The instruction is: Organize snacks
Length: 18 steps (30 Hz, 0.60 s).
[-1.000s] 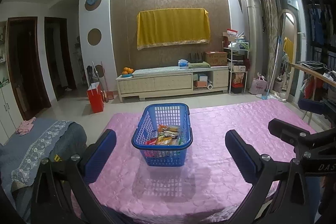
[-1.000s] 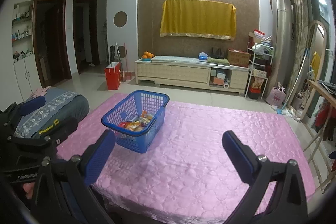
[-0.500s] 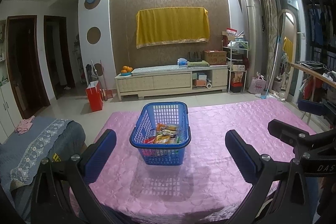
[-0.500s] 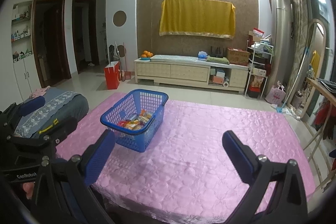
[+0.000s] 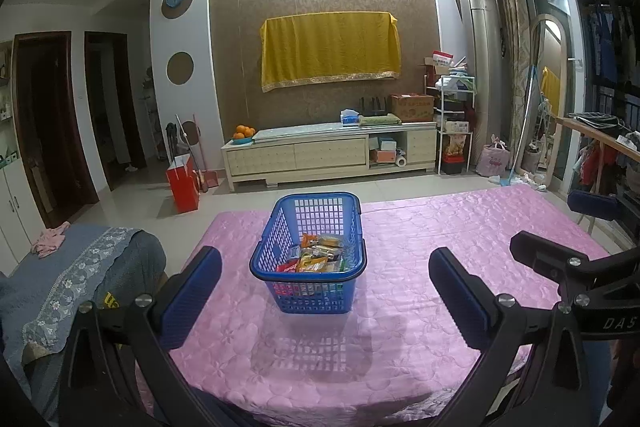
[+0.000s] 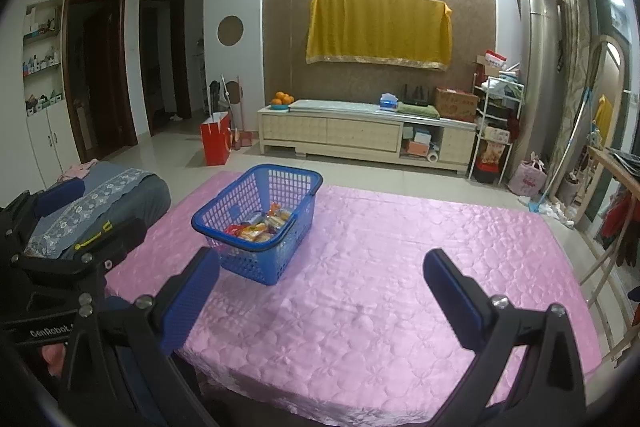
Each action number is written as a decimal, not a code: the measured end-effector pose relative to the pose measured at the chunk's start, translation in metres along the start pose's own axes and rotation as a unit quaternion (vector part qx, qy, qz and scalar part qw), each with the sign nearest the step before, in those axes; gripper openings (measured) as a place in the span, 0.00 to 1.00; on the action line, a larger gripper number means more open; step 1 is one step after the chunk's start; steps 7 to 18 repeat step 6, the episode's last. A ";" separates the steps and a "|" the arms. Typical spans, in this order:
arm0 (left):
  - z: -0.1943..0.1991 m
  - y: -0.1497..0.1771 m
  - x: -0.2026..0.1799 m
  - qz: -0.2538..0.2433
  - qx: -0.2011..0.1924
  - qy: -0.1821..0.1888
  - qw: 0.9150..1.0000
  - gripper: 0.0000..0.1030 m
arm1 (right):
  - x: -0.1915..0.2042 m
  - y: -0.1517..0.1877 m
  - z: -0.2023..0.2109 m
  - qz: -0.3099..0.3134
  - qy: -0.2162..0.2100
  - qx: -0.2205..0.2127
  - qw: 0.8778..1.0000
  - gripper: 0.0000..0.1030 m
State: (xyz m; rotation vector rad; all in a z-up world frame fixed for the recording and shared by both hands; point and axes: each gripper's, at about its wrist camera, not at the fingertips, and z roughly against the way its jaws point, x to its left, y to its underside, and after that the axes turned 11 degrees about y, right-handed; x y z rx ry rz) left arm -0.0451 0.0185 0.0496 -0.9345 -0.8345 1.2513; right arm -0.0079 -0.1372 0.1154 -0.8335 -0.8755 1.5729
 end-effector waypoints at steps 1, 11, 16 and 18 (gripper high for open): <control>0.000 0.000 -0.001 0.000 0.000 -0.001 1.000 1.00 | 0.000 0.000 0.000 0.000 0.000 0.001 1.000 1.00; 0.000 0.001 0.000 0.000 0.001 -0.001 1.000 1.00 | 0.000 0.000 0.000 -0.001 -0.001 0.001 1.000 1.00; 0.000 0.001 0.000 0.000 0.001 -0.001 1.000 1.00 | 0.000 0.000 0.000 -0.001 -0.001 0.001 1.000 1.00; 0.000 0.001 0.000 0.000 0.001 -0.001 1.000 1.00 | 0.000 0.000 0.000 -0.001 -0.001 0.001 1.000 1.00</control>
